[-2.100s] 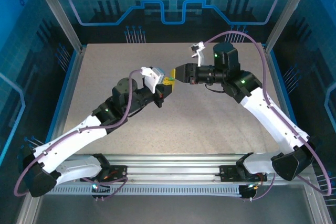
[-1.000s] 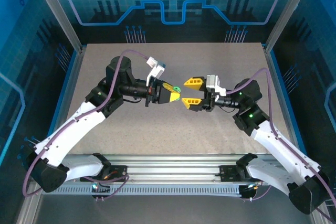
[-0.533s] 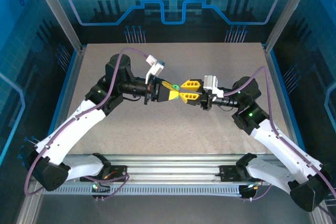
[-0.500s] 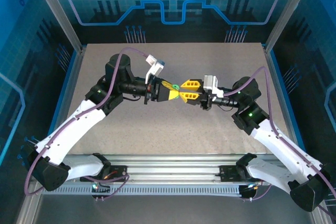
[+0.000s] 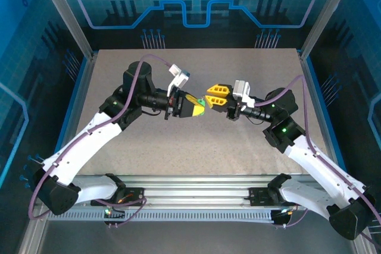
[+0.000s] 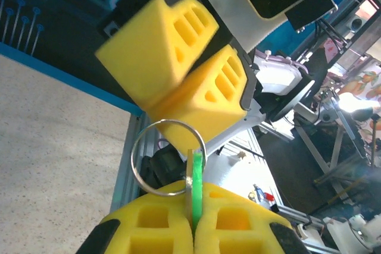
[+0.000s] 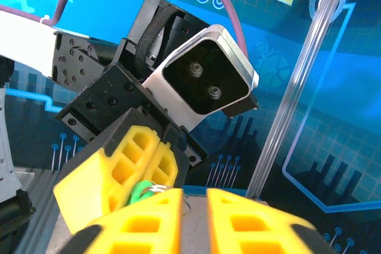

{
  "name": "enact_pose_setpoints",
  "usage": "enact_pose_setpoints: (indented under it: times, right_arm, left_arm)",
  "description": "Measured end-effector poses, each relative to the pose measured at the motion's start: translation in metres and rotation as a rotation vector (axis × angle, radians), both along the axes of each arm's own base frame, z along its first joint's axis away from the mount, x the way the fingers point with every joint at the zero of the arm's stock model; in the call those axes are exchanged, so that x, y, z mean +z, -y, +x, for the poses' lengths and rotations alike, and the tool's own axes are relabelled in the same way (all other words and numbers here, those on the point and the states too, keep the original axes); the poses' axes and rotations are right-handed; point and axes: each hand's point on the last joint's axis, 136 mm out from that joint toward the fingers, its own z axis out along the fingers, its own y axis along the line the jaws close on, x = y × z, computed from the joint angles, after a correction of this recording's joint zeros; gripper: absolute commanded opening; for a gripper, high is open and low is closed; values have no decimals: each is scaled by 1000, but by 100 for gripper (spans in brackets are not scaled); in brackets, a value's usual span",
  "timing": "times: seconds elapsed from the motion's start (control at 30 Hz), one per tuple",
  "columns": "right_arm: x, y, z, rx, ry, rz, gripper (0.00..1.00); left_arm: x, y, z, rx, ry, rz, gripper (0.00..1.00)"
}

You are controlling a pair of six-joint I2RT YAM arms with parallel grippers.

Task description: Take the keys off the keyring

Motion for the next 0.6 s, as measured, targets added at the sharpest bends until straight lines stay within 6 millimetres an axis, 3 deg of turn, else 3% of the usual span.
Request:
enact_pose_setpoints:
  times: [0.37, 0.6]
  right_arm:
    - [-6, -6, -15, 107, -38, -67, 29]
    - [-6, -10, -26, 194, -41, -124, 15]
  left_arm:
    - [-1, -2, -10, -51, -28, 10, 0]
    - [1, -3, -17, -78, -42, 14, 0]
